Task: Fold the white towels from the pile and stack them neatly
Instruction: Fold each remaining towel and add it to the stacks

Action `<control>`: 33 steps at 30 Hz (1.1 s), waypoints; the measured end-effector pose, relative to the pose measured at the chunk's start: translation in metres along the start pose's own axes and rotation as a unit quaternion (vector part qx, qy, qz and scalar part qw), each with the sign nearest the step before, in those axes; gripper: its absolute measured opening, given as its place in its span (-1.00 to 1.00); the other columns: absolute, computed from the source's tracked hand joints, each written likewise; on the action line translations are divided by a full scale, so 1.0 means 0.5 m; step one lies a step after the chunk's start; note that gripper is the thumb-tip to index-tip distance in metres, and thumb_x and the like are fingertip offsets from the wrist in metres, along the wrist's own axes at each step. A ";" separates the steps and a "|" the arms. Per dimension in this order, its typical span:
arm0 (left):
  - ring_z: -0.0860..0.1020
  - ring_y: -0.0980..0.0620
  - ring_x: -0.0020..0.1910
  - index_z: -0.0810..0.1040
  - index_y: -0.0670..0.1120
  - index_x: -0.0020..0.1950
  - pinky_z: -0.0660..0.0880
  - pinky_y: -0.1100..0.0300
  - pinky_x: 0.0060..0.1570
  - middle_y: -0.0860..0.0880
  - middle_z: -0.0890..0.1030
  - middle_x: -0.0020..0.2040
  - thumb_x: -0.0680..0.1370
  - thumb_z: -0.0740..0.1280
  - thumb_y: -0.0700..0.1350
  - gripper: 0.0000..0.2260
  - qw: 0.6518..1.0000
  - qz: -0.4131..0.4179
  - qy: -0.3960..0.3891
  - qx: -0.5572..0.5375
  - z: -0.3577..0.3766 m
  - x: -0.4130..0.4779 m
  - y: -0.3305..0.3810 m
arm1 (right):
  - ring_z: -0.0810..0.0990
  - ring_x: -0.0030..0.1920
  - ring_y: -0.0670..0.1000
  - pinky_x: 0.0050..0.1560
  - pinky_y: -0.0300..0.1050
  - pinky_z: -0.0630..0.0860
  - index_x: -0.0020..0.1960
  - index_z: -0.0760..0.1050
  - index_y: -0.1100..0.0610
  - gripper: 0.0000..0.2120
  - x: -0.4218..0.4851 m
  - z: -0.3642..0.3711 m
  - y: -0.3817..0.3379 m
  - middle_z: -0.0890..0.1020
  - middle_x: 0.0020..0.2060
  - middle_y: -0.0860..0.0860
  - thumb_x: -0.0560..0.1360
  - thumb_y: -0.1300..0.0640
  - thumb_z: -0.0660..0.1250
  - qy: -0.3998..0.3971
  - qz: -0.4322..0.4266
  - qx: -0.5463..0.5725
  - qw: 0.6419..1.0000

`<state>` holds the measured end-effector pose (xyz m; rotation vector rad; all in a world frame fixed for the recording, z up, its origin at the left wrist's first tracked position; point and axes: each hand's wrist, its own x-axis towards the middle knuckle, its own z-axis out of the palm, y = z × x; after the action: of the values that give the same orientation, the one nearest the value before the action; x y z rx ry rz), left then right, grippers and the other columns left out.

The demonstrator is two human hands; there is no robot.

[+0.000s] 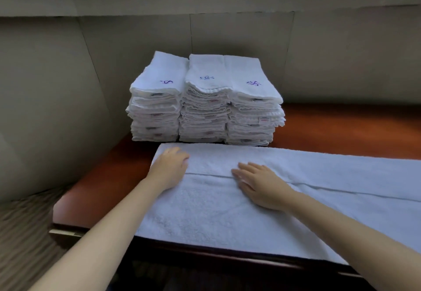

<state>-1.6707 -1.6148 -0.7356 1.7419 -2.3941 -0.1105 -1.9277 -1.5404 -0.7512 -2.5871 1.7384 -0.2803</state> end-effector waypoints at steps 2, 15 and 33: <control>0.06 -0.04 0.53 0.19 0.00 0.54 0.05 0.11 0.45 -0.10 0.09 0.56 0.67 0.07 0.02 -0.57 0.996 0.044 -0.077 -0.030 0.007 -0.034 0.029 | 0.04 0.52 0.03 0.47 0.00 -0.01 0.52 0.11 -0.09 -0.53 -0.057 -0.012 0.007 0.09 0.53 -0.05 0.63 -0.14 -0.01 -0.082 0.015 -0.004 0.997; -0.36 0.20 0.46 -0.20 0.34 0.49 -0.35 0.05 0.41 0.20 -0.29 0.53 0.36 0.21 0.47 -0.15 0.962 0.195 -0.192 0.019 0.027 -0.206 0.100 | 0.38 0.38 0.00 0.35 -0.14 0.29 0.39 0.39 -0.07 -0.51 -0.212 -0.052 -0.044 0.43 0.37 -0.04 0.52 -0.23 0.21 -0.042 -0.104 0.018 0.994; 0.45 0.06 0.30 0.27 0.21 0.44 0.42 0.18 0.11 0.17 0.45 0.35 0.43 0.21 -0.25 -0.36 0.995 0.094 0.012 0.035 -0.033 -0.207 0.057 | 0.57 0.06 0.10 -0.18 -0.01 0.48 0.48 0.11 -0.08 -0.40 -0.170 -0.076 -0.048 0.44 0.25 -0.09 0.50 0.19 0.16 0.047 0.040 -0.047 0.997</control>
<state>-1.6634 -1.5068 -0.7253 1.5257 -2.5571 0.0195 -1.9426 -1.4495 -0.7233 -2.6009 1.9253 -0.3303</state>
